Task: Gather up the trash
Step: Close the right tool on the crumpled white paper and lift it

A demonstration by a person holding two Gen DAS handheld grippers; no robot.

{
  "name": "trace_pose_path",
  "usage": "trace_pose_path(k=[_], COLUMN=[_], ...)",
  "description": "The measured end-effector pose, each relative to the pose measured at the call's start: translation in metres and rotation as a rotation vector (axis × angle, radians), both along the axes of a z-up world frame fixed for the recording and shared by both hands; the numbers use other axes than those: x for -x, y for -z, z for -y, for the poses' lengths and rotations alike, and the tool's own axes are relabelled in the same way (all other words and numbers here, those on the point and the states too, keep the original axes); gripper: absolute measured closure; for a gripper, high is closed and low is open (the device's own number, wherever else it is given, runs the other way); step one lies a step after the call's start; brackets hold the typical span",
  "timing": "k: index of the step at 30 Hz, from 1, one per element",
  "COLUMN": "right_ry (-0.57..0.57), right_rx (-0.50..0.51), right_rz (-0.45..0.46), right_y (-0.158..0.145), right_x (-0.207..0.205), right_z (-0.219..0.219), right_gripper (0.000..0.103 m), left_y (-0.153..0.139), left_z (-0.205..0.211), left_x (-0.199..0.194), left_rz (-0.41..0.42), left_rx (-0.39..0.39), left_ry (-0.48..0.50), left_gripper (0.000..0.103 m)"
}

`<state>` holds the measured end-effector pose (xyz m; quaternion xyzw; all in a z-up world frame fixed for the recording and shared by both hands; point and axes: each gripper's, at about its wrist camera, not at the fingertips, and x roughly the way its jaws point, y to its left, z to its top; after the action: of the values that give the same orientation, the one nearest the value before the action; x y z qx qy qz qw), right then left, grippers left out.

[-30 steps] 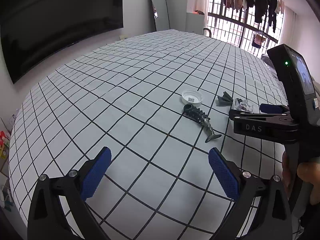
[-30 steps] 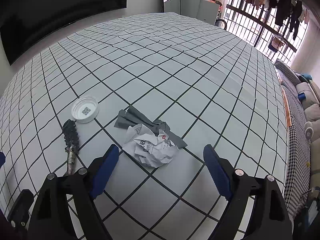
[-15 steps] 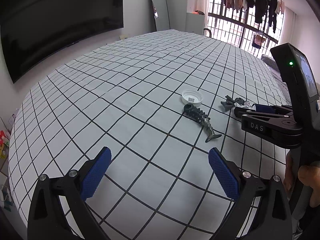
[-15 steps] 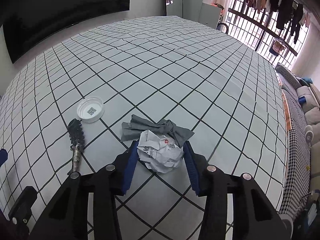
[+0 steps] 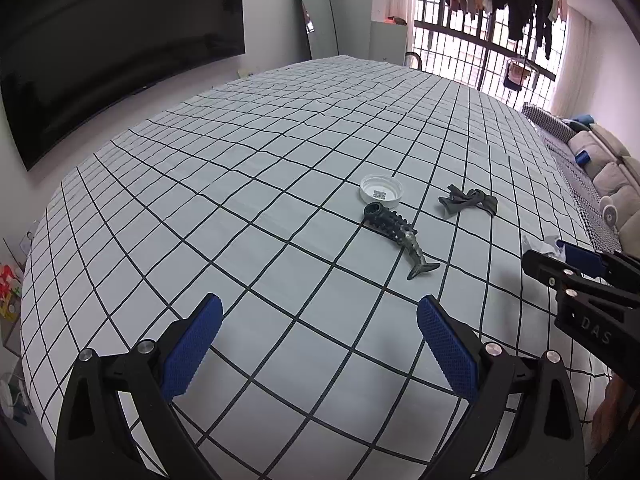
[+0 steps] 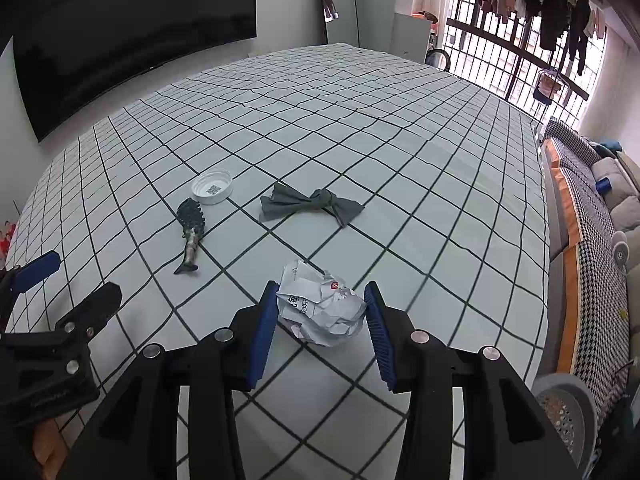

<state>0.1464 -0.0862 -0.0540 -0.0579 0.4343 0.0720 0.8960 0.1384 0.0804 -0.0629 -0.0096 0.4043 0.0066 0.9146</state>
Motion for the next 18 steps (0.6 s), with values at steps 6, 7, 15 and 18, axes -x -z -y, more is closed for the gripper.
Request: trace_pose_path(k=[6, 7, 15, 18], right_ry=[0.051, 0.055, 0.081, 0.093], right_rx=[-0.012, -0.015, -0.038, -0.073], right_rz=[0.013, 0.017, 0.052, 0.044], right_y=[-0.002, -0.003, -0.012, -0.009], right_x=[0.027, 0.032, 0.060, 0.068], right_z=[0.018, 0.021, 0.039, 0.050], right_gripper=[0.061, 0.061, 0.061, 0.061], left_y=[-0.009, -0.011, -0.015, -0.011], left_z=[0.008, 0.010, 0.023, 0.029], left_x=[0.000, -0.001, -0.027, -0.042], left_rz=[-0.027, -0.027, -0.051, -0.075], left_rx=[0.021, 0.019, 0.006, -0.016], left_ry=[0.035, 0.041, 0.034, 0.020], left_gripper=[0.007, 0.007, 0.007, 0.007])
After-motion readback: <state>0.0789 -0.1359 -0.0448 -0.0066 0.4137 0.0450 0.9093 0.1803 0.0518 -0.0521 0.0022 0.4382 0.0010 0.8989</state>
